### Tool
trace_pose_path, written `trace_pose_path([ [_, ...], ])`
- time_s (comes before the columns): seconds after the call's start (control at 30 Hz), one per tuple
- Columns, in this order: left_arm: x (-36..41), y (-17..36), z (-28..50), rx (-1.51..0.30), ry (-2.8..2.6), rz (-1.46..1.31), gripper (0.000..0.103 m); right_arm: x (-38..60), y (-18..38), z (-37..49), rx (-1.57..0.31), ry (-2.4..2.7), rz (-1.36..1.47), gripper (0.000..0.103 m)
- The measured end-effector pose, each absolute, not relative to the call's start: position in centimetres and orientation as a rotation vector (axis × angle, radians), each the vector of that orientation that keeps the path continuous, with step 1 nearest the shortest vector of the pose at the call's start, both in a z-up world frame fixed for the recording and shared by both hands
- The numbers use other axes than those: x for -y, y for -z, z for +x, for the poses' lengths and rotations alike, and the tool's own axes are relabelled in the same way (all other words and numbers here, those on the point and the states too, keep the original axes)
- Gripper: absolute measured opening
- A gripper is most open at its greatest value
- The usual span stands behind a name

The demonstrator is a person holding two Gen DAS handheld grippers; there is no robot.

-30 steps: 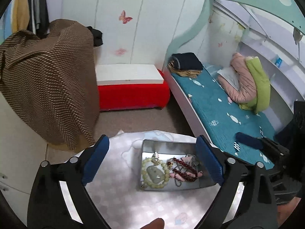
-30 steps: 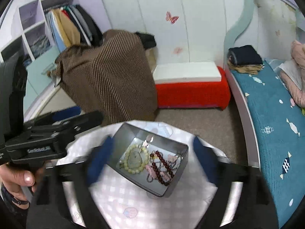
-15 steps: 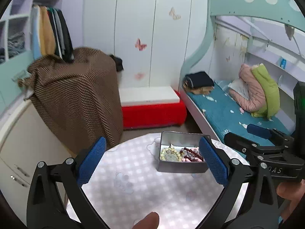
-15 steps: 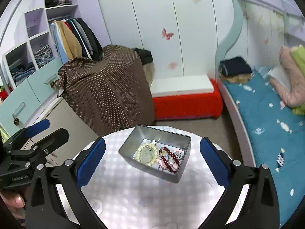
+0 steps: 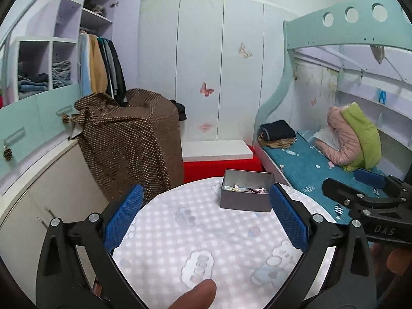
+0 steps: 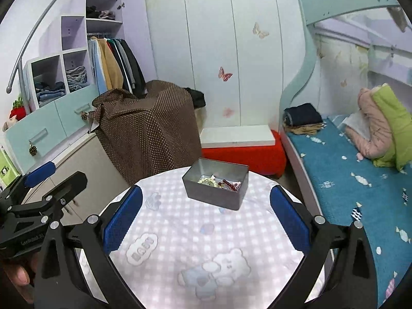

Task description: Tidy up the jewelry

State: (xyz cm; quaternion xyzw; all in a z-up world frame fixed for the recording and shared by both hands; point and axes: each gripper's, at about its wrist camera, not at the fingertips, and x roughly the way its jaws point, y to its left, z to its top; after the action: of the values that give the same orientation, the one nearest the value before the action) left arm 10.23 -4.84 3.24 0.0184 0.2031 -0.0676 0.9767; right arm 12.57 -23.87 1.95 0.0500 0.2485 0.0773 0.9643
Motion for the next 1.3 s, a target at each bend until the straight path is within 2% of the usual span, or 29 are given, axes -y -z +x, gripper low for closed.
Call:
trace_pose_path([
  [0.53,1.1,-4.0,-1.6,-0.343,0.037,0.033,0.098,21.8,-1.4,3.0,-0.426,-0.099,0.103,0.096],
  [1.3,0.1,-3.5,-3.5,-0.363,0.013,0.023,0.098,19.5,-0.7,1.5,-0.415,-0.099,0.063,0.096],
])
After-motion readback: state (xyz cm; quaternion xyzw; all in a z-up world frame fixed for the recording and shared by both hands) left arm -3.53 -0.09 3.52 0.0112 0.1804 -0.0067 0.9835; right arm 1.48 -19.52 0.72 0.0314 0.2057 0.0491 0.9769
